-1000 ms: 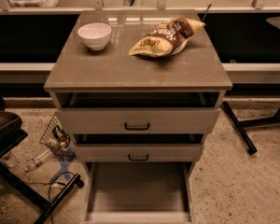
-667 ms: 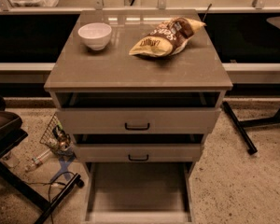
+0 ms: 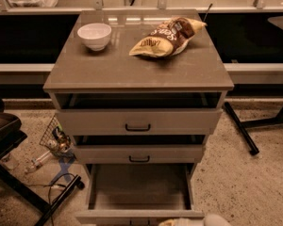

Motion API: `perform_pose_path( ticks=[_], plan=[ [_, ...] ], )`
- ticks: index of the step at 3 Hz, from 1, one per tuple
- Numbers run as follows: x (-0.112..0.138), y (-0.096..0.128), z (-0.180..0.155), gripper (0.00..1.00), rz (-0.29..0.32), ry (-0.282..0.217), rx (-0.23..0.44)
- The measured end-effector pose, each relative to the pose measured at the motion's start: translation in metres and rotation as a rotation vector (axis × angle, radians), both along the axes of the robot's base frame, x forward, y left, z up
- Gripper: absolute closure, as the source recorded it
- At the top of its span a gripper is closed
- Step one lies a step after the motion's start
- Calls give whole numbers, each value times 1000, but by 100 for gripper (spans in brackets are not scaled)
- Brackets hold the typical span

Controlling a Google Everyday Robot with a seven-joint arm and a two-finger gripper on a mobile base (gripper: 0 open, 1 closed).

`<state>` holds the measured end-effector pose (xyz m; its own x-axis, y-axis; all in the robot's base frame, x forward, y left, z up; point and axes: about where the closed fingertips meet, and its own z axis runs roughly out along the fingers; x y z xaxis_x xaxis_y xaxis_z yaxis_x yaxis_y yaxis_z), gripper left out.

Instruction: Close bottom drawer

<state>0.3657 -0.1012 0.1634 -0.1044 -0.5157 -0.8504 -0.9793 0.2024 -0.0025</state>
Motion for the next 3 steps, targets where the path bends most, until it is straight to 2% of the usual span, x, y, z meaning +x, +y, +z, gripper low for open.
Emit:
perform_pose_path(
  ticks=[1, 2, 3],
  plan=[
    [35, 25, -3, 100, 35, -5, 11],
    [35, 26, -1, 100, 35, -4, 11],
    [64, 45, -4, 100, 63, -2, -6]
  ],
)
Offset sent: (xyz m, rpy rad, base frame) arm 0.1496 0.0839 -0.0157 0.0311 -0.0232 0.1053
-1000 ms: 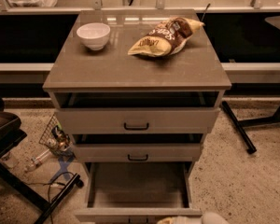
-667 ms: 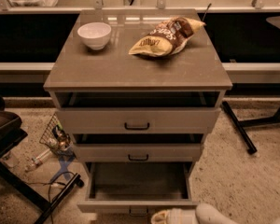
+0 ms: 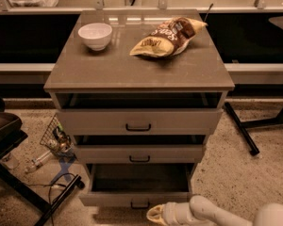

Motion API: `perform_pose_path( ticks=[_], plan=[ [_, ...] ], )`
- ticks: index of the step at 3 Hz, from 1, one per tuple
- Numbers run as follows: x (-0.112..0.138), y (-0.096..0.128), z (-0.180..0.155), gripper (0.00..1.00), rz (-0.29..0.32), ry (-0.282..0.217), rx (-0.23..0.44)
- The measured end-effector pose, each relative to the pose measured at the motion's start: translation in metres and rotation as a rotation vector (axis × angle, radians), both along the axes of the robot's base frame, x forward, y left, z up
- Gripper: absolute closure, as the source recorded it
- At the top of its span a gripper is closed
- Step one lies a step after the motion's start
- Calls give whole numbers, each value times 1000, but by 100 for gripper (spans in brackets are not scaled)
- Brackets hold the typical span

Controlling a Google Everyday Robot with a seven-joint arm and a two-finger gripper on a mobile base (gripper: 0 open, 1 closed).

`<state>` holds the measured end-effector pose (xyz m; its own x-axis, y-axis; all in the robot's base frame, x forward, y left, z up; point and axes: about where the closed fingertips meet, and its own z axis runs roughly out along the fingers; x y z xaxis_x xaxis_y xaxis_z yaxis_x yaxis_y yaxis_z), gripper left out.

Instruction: Close bottom drawer

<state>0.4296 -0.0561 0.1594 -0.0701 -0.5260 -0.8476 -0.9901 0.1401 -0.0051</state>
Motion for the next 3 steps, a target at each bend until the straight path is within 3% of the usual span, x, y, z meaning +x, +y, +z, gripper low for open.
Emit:
perform_pose_path(
  ticks=[1, 2, 3],
  plan=[
    [14, 17, -2, 100, 25, -2, -7],
    [20, 15, -3, 100, 11, -5, -10],
    [55, -3, 3, 100, -33, -34, -34]
  ],
)
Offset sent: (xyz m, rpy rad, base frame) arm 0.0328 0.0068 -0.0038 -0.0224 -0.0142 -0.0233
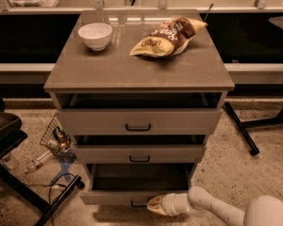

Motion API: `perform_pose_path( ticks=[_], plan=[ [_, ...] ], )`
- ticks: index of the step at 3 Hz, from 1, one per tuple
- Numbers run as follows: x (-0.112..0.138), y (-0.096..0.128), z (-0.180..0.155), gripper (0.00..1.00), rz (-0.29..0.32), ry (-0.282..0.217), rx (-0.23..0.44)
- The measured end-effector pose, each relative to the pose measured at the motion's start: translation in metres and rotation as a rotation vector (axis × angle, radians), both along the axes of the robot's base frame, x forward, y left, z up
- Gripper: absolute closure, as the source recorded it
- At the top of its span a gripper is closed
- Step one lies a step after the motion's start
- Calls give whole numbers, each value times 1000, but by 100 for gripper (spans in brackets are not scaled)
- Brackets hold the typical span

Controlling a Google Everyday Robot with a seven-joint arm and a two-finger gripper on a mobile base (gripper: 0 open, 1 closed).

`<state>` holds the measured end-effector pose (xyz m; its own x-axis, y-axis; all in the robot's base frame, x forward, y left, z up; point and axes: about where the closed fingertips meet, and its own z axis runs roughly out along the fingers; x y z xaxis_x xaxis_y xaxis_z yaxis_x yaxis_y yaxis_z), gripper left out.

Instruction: Close bottom drawer

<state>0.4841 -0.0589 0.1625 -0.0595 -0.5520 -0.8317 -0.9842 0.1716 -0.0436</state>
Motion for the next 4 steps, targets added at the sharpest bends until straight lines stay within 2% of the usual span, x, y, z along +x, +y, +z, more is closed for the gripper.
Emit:
perform_pose_path(
  ticks=[1, 2, 3, 4],
  plan=[
    [3, -1, 1, 100, -5, -3, -3],
    [52, -17, -5, 100, -24, 13, -9],
    [52, -17, -5, 100, -24, 13, -9],
    [79, -11, 3, 100, -4, -16, -18]
  ],
)
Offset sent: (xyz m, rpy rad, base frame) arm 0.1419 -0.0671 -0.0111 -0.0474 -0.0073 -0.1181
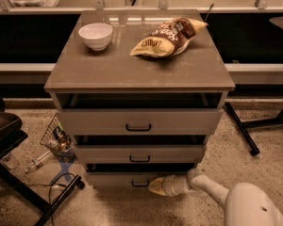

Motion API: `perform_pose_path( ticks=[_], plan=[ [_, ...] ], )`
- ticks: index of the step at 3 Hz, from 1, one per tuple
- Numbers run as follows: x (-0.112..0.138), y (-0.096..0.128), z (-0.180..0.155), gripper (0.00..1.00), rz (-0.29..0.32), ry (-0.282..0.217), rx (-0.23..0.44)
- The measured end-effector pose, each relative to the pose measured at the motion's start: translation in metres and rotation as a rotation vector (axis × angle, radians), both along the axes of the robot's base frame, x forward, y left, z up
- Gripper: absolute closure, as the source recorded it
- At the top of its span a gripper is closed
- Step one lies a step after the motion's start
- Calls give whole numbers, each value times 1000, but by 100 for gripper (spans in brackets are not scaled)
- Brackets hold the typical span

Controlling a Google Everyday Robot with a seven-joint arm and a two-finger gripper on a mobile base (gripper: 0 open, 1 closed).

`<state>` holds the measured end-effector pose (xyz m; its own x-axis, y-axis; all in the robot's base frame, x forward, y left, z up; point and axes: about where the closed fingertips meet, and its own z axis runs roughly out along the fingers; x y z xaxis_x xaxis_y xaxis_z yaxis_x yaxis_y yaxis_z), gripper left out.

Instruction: Close bottom drawer

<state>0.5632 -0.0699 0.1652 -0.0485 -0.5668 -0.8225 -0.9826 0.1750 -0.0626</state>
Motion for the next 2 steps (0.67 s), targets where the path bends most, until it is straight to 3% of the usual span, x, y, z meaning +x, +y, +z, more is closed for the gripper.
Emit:
perform_pose_path(
  ticks=[1, 2],
  plan=[
    [36, 6, 10, 100, 20, -37, 2],
    [36, 6, 10, 100, 20, -37, 2]
  ],
)
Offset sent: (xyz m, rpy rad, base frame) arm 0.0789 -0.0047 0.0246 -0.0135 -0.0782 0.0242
